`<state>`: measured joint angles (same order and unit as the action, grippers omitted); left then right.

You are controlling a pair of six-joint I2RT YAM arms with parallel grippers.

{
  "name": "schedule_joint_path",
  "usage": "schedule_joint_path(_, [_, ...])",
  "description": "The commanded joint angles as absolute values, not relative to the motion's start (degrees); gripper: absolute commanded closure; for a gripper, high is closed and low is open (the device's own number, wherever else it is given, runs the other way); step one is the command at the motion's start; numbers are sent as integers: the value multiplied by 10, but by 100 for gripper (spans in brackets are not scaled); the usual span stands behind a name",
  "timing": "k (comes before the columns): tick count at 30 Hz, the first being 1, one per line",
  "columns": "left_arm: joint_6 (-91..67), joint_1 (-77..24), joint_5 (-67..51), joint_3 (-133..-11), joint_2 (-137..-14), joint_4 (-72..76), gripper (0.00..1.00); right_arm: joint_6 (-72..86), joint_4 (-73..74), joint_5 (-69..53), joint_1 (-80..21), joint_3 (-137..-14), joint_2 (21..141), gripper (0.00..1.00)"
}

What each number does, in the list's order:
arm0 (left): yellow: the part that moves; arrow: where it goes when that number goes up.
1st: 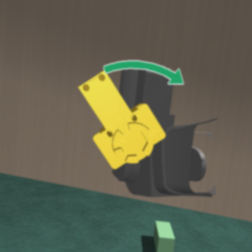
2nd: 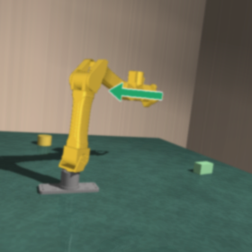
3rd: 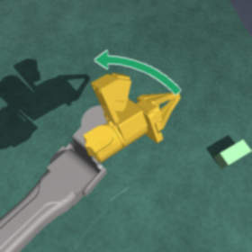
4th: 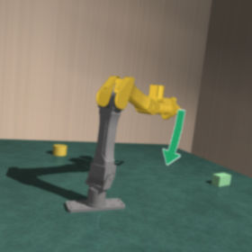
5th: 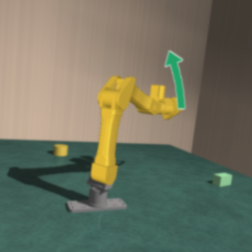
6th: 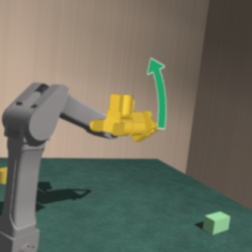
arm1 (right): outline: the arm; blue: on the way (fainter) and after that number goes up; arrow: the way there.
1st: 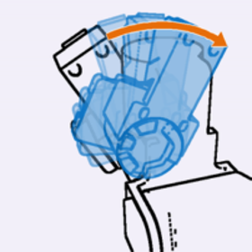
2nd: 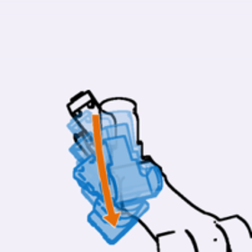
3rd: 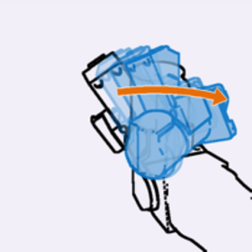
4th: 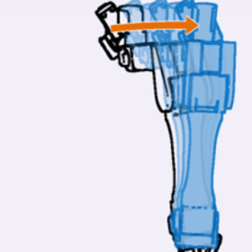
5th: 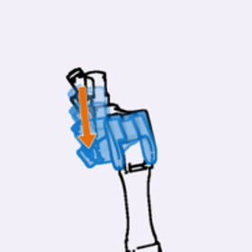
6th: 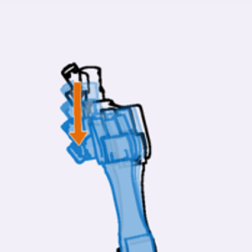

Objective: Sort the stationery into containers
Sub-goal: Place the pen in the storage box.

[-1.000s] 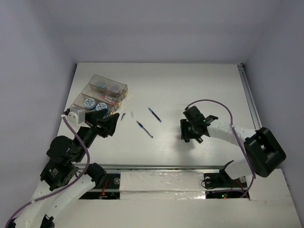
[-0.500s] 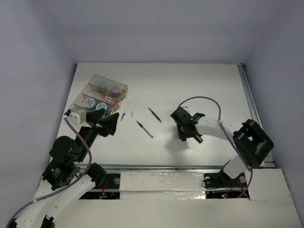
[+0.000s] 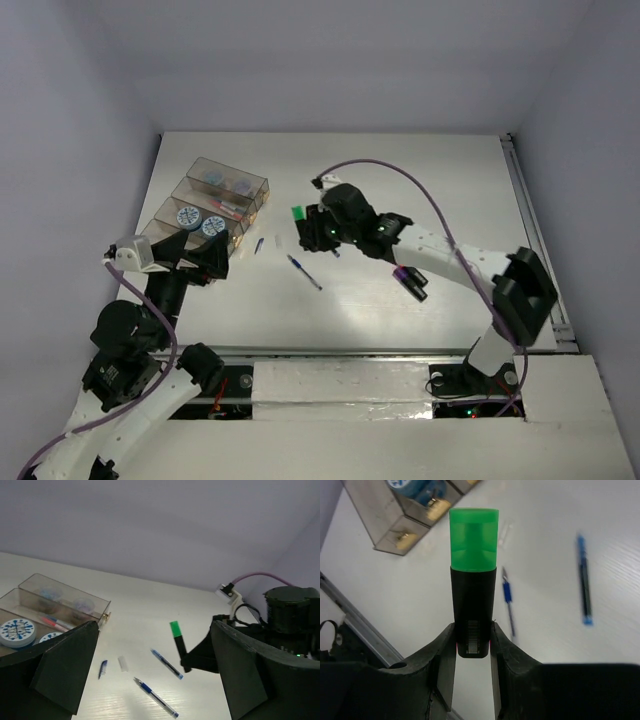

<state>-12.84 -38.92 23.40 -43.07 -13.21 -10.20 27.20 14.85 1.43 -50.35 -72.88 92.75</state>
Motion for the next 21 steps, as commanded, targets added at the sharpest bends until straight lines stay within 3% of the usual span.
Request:
schedule_joint_path(1, [-140, -390, 304, -426, -116, -95, 7, 255, 29, -123, -518, -811, 1023, 86])
schedule_joint_path(11, [-143, -385, 320, -420, -114, -93, 6, 258, -117, -219, -554, -1047, 1258, 87])
schedule_joint_path(21, [-139, -385, 299, -417, -121, -86, 6, 218, -2, -210, -579, -1351, 1454, 86])
